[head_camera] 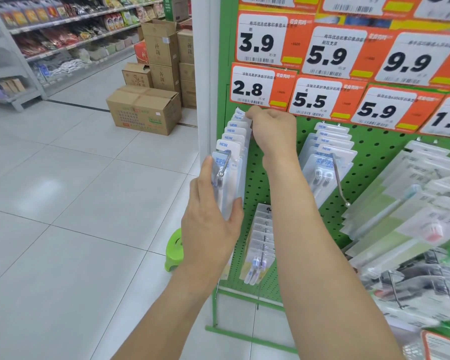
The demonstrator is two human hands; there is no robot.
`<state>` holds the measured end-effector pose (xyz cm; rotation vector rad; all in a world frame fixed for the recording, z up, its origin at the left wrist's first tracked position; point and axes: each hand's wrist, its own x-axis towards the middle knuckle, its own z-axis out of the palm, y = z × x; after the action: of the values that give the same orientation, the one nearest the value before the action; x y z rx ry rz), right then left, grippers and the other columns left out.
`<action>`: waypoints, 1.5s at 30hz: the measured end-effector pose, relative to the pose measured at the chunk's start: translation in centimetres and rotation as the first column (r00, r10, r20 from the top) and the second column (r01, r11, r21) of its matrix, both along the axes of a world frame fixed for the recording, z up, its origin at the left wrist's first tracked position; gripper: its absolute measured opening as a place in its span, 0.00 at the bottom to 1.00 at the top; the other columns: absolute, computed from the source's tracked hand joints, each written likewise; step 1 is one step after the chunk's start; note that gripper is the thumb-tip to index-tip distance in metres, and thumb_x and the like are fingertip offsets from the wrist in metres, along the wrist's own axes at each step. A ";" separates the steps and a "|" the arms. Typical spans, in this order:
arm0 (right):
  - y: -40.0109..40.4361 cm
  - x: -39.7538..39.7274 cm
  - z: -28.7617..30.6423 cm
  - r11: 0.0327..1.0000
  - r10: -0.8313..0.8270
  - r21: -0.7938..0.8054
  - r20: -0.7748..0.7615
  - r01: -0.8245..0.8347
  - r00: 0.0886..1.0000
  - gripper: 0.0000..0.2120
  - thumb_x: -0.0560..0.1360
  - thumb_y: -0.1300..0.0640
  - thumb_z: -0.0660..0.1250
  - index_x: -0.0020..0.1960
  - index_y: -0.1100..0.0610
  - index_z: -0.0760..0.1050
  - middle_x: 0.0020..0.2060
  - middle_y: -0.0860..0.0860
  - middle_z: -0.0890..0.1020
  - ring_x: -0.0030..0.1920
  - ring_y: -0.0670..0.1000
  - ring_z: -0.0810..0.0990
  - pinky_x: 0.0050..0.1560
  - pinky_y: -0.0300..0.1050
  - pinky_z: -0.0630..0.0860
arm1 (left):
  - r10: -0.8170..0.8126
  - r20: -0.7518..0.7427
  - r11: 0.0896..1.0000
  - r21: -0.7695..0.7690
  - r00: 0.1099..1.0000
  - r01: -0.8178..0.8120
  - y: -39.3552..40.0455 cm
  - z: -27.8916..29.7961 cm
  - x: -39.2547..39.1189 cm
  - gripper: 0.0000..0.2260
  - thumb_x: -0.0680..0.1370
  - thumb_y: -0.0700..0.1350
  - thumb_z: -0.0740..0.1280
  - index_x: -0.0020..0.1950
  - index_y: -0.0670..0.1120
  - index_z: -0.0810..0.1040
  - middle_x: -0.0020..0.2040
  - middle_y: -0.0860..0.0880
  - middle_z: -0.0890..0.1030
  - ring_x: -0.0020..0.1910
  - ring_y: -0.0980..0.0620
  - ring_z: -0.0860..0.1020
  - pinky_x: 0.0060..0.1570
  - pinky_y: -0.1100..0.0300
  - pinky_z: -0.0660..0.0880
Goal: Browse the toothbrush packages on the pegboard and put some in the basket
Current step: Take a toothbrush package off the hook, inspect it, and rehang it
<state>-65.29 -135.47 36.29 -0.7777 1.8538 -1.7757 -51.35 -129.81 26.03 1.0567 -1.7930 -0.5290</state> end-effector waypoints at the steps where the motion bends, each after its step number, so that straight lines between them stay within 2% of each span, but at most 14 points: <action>1: 0.1 0.1 -0.2 1.000 -0.005 -0.001 -0.002 0.005 1.000 0.22 0.74 0.60 0.70 0.25 0.51 0.64 0.19 0.42 0.65 0.24 0.46 0.63 0.40 0.42 0.68 | -0.002 -0.006 1.000 -0.001 1.000 0.002 0.0 0.0 -0.1 0.38 0.75 0.44 0.74 0.77 0.58 0.55 0.59 0.51 0.73 0.51 0.51 0.75 0.44 0.49 0.78; 4: 0.4 0.7 -1.3 0.997 -0.072 -0.042 -0.047 0.070 0.996 0.09 0.75 0.51 0.73 0.39 0.54 0.79 0.32 0.42 0.80 0.33 0.42 0.76 0.42 0.41 0.73 | 0.000 -0.014 1.000 -0.022 1.000 0.000 -0.2 0.0 -0.3 0.37 0.76 0.45 0.74 0.77 0.57 0.55 0.60 0.50 0.73 0.52 0.49 0.76 0.43 0.49 0.79; 7: 1.3 1.3 -2.1 0.985 -0.148 -0.101 -0.100 0.138 0.984 0.12 0.78 0.46 0.70 0.52 0.56 0.79 0.43 0.44 0.83 0.41 0.39 0.79 0.45 0.33 0.74 | 0.006 -0.031 1.000 -0.030 1.000 -0.007 -0.4 -0.1 -0.6 0.36 0.76 0.46 0.74 0.77 0.55 0.56 0.61 0.49 0.71 0.53 0.48 0.77 0.42 0.48 0.79; 10: 2.7 2.1 -2.8 0.972 -0.183 -0.177 -0.175 0.152 0.967 0.10 0.80 0.51 0.69 0.57 0.55 0.77 0.49 0.45 0.82 0.47 0.37 0.79 0.51 0.30 0.74 | 0.005 -0.047 0.999 -0.036 0.999 -0.007 -0.5 -0.1 -0.7 0.36 0.76 0.46 0.74 0.77 0.55 0.56 0.62 0.49 0.69 0.53 0.47 0.77 0.42 0.48 0.79; 13: 4.7 3.4 -3.8 0.958 -0.205 -0.249 -0.244 0.143 0.948 0.04 0.79 0.55 0.68 0.53 0.51 0.76 0.50 0.45 0.82 0.52 0.43 0.80 0.58 0.40 0.76 | 0.010 -0.057 0.999 -0.041 0.998 -0.012 -0.7 0.0 -0.9 0.36 0.76 0.46 0.74 0.77 0.55 0.56 0.62 0.48 0.69 0.53 0.47 0.77 0.41 0.48 0.79; 16: 7.6 4.8 -5.2 0.955 -0.179 -0.276 -0.255 0.106 0.950 0.03 0.79 0.59 0.68 0.51 0.53 0.77 0.48 0.46 0.82 0.52 0.43 0.80 0.54 0.39 0.76 | 0.012 -0.067 0.999 -0.050 0.998 -0.016 -0.6 0.1 -1.1 0.36 0.75 0.44 0.73 0.77 0.52 0.57 0.61 0.47 0.70 0.53 0.48 0.76 0.42 0.48 0.78; 23: 12.8 5.4 -9.0 0.956 -0.174 -0.268 -0.188 0.120 0.967 0.06 0.78 0.64 0.69 0.49 0.54 0.78 0.43 0.47 0.83 0.46 0.47 0.82 0.47 0.34 0.75 | 0.029 -0.090 1.000 0.001 0.996 -0.029 0.3 -0.7 -0.6 0.40 0.74 0.50 0.76 0.79 0.50 0.56 0.66 0.47 0.69 0.64 0.49 0.73 0.58 0.44 0.76; 27: 14.4 4.5 -10.2 0.962 -0.182 -0.233 -0.164 0.141 0.969 0.06 0.78 0.64 0.69 0.48 0.54 0.79 0.42 0.46 0.83 0.45 0.48 0.82 0.48 0.38 0.76 | 0.029 -0.162 0.998 0.058 0.986 -0.020 2.1 -1.3 -0.3 0.40 0.74 0.49 0.76 0.79 0.47 0.56 0.68 0.46 0.67 0.69 0.53 0.69 0.67 0.53 0.71; 31: 15.6 3.8 -11.0 0.961 -0.209 -0.212 -0.143 0.177 0.967 0.07 0.78 0.64 0.69 0.47 0.52 0.78 0.42 0.47 0.82 0.44 0.48 0.81 0.45 0.38 0.75 | 0.075 -0.232 0.997 0.046 0.970 -0.066 3.1 -1.9 -0.1 0.36 0.74 0.43 0.76 0.76 0.41 0.62 0.68 0.43 0.68 0.68 0.49 0.69 0.66 0.54 0.69; 34: 16.4 3.3 -11.6 0.957 -0.242 -0.204 -0.169 0.206 0.955 0.08 0.78 0.64 0.69 0.47 0.51 0.78 0.43 0.47 0.82 0.45 0.49 0.81 0.47 0.39 0.76 | 0.082 -0.316 0.985 -0.120 0.945 -0.126 4.3 -2.7 0.3 0.23 0.73 0.37 0.73 0.65 0.38 0.69 0.60 0.45 0.71 0.55 0.45 0.73 0.54 0.55 0.71; 36: 16.7 2.9 -11.9 0.952 -0.279 -0.184 -0.191 0.245 0.941 0.09 0.78 0.64 0.69 0.48 0.50 0.77 0.45 0.47 0.82 0.48 0.48 0.81 0.50 0.44 0.78 | -0.049 -0.338 0.985 -0.172 0.940 -0.011 5.3 -3.2 0.1 0.13 0.74 0.35 0.69 0.57 0.43 0.72 0.51 0.53 0.72 0.46 0.49 0.73 0.48 0.59 0.70; 39: 17.0 1.9 -11.9 0.935 -0.346 -0.166 -0.227 0.314 0.910 0.13 0.77 0.62 0.69 0.57 0.48 0.74 0.54 0.44 0.77 0.54 0.45 0.79 0.57 0.46 0.77 | -0.255 -0.269 0.966 -0.031 0.929 0.257 6.4 -2.7 -1.4 0.10 0.76 0.35 0.65 0.55 0.46 0.76 0.47 0.54 0.77 0.44 0.56 0.77 0.45 0.64 0.74; 42: 16.8 0.3 -11.5 0.949 -0.315 -0.089 -0.282 0.302 0.906 0.24 0.77 0.61 0.68 0.71 0.52 0.67 0.66 0.45 0.71 0.67 0.44 0.72 0.68 0.45 0.72 | -0.368 -0.159 0.916 0.110 0.916 0.387 6.3 -2.0 -3.4 0.12 0.80 0.38 0.64 0.62 0.46 0.76 0.54 0.51 0.79 0.52 0.57 0.78 0.50 0.69 0.74; 45: 16.5 -1.0 -11.2 0.964 -0.254 0.007 -0.291 0.268 0.923 0.30 0.79 0.59 0.67 0.78 0.54 0.60 0.74 0.48 0.67 0.74 0.45 0.66 0.73 0.51 0.68 | -0.405 -0.110 0.891 0.175 0.908 0.419 5.5 -1.3 -5.4 0.17 0.81 0.37 0.63 0.70 0.46 0.72 0.63 0.49 0.76 0.60 0.57 0.77 0.60 0.60 0.75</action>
<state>-66.34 -119.01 25.14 -0.8406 2.2749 -1.8475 -56.72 -124.35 24.72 0.7679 -1.9387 -1.0083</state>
